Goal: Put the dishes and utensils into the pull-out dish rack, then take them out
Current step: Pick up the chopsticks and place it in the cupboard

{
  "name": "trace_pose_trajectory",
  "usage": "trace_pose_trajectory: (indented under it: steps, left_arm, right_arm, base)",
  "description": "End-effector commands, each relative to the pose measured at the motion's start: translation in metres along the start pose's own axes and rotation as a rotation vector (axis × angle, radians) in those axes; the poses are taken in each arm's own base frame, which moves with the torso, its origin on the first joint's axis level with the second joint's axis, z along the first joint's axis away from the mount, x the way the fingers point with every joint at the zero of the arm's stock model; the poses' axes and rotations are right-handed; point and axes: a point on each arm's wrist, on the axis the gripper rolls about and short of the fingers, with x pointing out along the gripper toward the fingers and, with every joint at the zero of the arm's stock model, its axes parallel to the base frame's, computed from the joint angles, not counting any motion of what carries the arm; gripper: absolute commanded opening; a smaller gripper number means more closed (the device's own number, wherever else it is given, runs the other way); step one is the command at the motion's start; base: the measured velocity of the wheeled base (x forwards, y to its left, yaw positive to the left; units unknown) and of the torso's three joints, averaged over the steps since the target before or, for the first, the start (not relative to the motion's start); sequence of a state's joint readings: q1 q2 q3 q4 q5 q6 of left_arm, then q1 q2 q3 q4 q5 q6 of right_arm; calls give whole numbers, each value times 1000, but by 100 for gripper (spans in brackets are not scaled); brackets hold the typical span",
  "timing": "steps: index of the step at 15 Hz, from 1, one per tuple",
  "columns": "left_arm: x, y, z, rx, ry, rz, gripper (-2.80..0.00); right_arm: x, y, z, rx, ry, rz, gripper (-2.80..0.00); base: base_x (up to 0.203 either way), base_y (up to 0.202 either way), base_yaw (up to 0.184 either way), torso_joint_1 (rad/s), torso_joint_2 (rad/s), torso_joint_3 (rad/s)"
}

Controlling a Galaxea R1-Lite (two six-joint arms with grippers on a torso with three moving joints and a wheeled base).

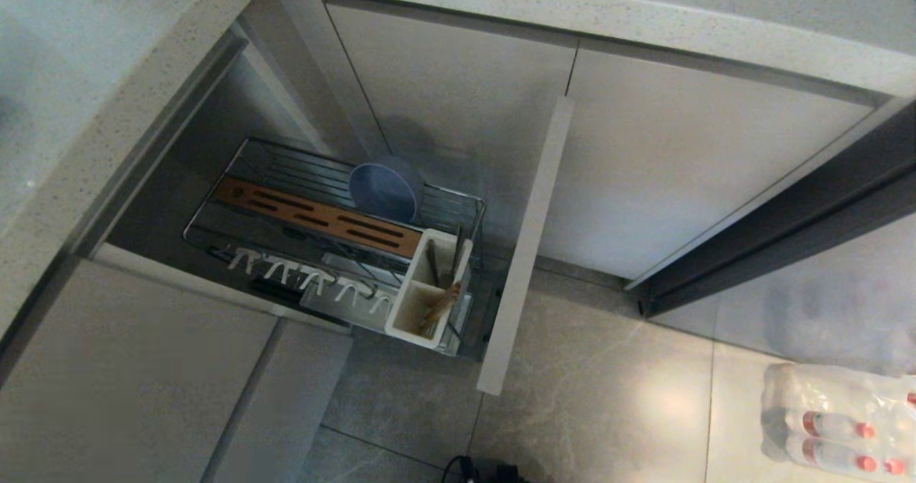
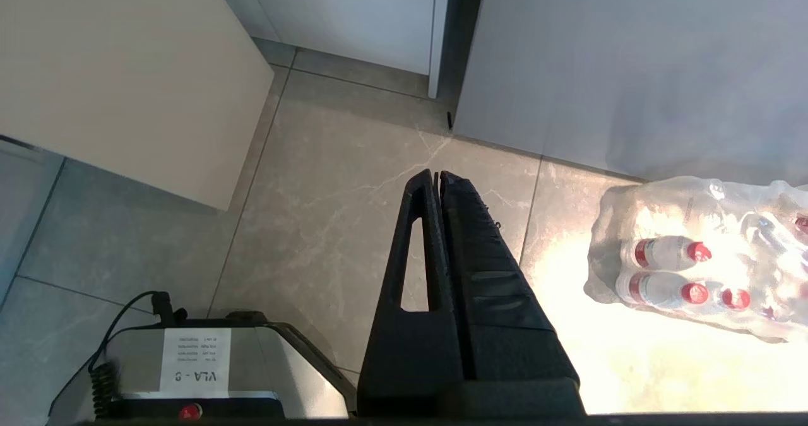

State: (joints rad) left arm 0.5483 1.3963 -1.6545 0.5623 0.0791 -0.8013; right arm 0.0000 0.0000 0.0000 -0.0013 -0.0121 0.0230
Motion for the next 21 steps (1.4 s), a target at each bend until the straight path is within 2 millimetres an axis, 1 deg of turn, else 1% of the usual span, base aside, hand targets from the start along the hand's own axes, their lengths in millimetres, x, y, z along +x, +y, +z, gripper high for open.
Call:
trace_pose_trajectory:
  steps: [1,3,5,6,8,10,12,14,16,18,21]
  left_arm:
    - [-6,0,1,-5,-13,-7,-280]
    - [-13,-2,3,-5,-25,-20,-280]
    - [-27,-3,6,-9,-51,-49,-280]
    - [-38,-4,8,-11,-70,-70,-280]
    - [-63,-6,12,-15,-104,-109,-280]
    - [-95,-9,13,-9,-103,-157,-280]
    - [-130,-11,11,24,-69,-246,-280]
    - [-166,-7,10,82,-1,-371,-280]
    - [-192,3,10,141,66,-493,-280]
    - [-207,18,10,189,170,-589,-280]
    - [-211,37,2,290,416,-678,-280]
  right_arm:
    - [0,0,0,0,1,0,-280]
    - [0,0,0,0,1,0,-280]
    - [0,0,0,0,1,0,-280]
    - [0,0,0,0,0,0,-280]
    - [0,0,0,0,1,0,-280]
    - [0,0,0,0,1,0,-280]
    - [0,0,0,0,0,0,-280]
    - [0,0,0,0,0,0,-280]
    - [0,0,0,0,1,0,-280]
    - [0,0,0,0,1,0,-280]
    - [0,0,0,0,0,0,-280]
  base:
    - [0,0,0,0,0,0]
    - [0,0,0,0,0,0]
    - [0,0,0,0,0,0]
    - [0,0,0,0,0,0]
    - [0,0,0,0,0,0]
    - [0,0,0,0,0,0]
    - [0,0,0,0,0,0]
    - [0,0,0,0,0,0]
    - [0,0,0,0,0,0]
    - [0,0,0,0,0,0]
    - [0,0,0,0,0,0]
